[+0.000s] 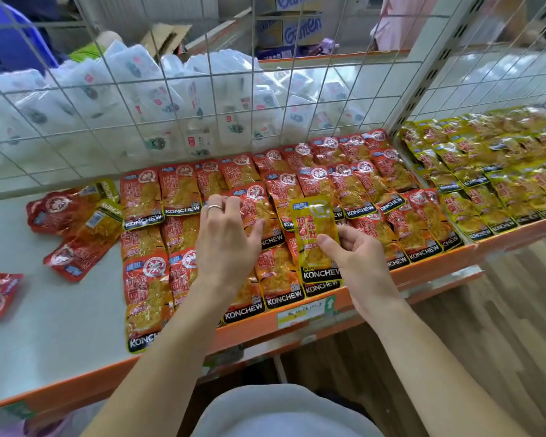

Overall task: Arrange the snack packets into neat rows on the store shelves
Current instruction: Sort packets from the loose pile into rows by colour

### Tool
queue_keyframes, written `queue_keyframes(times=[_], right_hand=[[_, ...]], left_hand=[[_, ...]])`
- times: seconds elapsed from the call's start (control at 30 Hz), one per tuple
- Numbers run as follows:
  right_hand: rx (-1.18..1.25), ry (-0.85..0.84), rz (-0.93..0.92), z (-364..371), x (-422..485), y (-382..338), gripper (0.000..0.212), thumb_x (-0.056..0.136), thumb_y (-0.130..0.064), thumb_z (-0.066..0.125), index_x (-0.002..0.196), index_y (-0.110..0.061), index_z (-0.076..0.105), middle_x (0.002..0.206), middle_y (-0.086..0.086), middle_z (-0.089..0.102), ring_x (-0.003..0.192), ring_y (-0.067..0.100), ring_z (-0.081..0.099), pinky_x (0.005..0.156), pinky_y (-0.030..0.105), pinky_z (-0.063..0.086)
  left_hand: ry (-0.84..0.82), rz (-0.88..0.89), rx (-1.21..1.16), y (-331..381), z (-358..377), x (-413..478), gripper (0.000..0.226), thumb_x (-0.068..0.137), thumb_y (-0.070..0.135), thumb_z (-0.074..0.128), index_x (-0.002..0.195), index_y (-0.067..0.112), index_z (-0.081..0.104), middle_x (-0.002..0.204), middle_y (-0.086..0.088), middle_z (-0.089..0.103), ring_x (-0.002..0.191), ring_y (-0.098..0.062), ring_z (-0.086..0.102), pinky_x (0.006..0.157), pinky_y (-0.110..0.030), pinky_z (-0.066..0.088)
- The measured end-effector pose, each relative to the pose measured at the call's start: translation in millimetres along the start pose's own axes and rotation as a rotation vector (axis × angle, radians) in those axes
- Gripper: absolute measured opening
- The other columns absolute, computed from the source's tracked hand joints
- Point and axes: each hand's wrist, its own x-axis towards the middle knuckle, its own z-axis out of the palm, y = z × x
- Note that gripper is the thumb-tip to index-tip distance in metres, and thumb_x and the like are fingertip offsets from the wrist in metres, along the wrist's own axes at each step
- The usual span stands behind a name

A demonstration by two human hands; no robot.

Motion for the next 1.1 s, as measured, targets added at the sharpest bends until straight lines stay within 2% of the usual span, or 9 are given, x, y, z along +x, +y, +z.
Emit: queue_keyframes(times=[0.07,0.2,0.4,0.7,0.77,0.83,0.97,1.03,1.1], right_hand=[[0.005,0.01,0.001,-2,0,-1,0.01,0.094,-0.012,0.066,0.094,-0.019,0.073,0.09,-0.003,0.077,0.09,0.013,0.072,0.084,0.026,0.054],[0.009,0.009,0.005,-6,0,-4,0.011,0.094,-0.012,0.066,0.093,-0.022,0.072,0.089,-0.006,0.077,0.089,0.01,0.072,0.083,0.023,0.053],[0.028,0.005,0.005,-19,1,-1,0.008,0.093,-0.015,0.068,0.098,-0.02,0.072,0.094,-0.005,0.077,0.093,0.01,0.072,0.09,0.027,0.054],[0.087,-0.011,-0.012,-75,-6,-4,0.007,0.094,-0.023,0.068,0.101,-0.024,0.07,0.094,-0.012,0.075,0.091,-0.004,0.067,0.083,0.015,0.046],[0.096,-0.008,-0.009,-100,-6,-5,0.008,0.095,-0.02,0.066,0.099,-0.022,0.072,0.096,-0.009,0.076,0.096,0.001,0.067,0.091,0.022,0.047],[0.101,0.001,-0.016,-127,-8,-9,0.014,0.092,-0.021,0.067,0.102,-0.023,0.075,0.104,-0.004,0.075,0.108,0.013,0.066,0.106,0.04,0.045],[0.134,0.009,-0.033,-188,-14,-14,0.039,0.096,-0.012,0.061,0.078,-0.043,0.078,0.087,-0.01,0.077,0.095,0.013,0.07,0.104,0.044,0.048],[0.16,0.016,-0.051,-221,-16,-12,0.023,0.094,-0.017,0.064,0.089,-0.032,0.08,0.093,-0.01,0.077,0.099,0.013,0.069,0.102,0.043,0.049],[0.17,0.044,-0.054,-255,-17,-10,0.013,0.094,-0.02,0.066,0.093,-0.027,0.076,0.09,-0.017,0.075,0.092,-0.001,0.068,0.091,0.033,0.047]], left_hand=[[-0.029,0.09,0.032,-1,4,-4,0.05,0.087,0.036,0.075,0.127,0.01,0.061,0.127,-0.012,0.055,0.119,-0.032,0.051,0.097,-0.045,0.046],[-0.114,0.114,0.055,-4,9,-7,0.045,0.089,0.035,0.073,0.13,0.018,0.065,0.143,-0.005,0.054,0.134,-0.029,0.045,0.109,-0.047,0.031],[-0.084,0.106,0.026,0,6,-12,0.041,0.093,0.031,0.068,0.132,0.017,0.064,0.146,-0.002,0.052,0.136,-0.026,0.044,0.11,-0.045,0.028],[-0.005,0.253,-0.023,74,15,-49,0.053,0.092,0.045,0.053,0.139,0.021,0.057,0.153,-0.001,0.045,0.14,-0.022,0.038,0.111,-0.045,0.027],[0.01,0.294,-0.016,96,23,-59,0.052,0.093,0.045,0.051,0.14,0.022,0.056,0.154,-0.001,0.044,0.14,-0.022,0.038,0.111,-0.044,0.027],[0.012,0.327,0.01,119,32,-66,0.055,0.093,0.049,0.047,0.14,0.022,0.055,0.155,-0.001,0.042,0.141,-0.023,0.038,0.111,-0.044,0.027],[0.023,0.346,0.015,169,51,-81,0.056,0.094,0.051,0.046,0.143,0.024,0.053,0.156,0.0,0.04,0.141,-0.025,0.035,0.111,-0.047,0.029],[0.029,0.362,-0.004,197,62,-91,0.056,0.094,0.052,0.046,0.143,0.025,0.053,0.156,0.001,0.041,0.141,-0.025,0.034,0.11,-0.048,0.029],[0.032,0.382,-0.008,225,74,-100,0.057,0.094,0.053,0.045,0.142,0.024,0.053,0.156,0.0,0.04,0.142,-0.027,0.033,0.109,-0.048,0.029]])
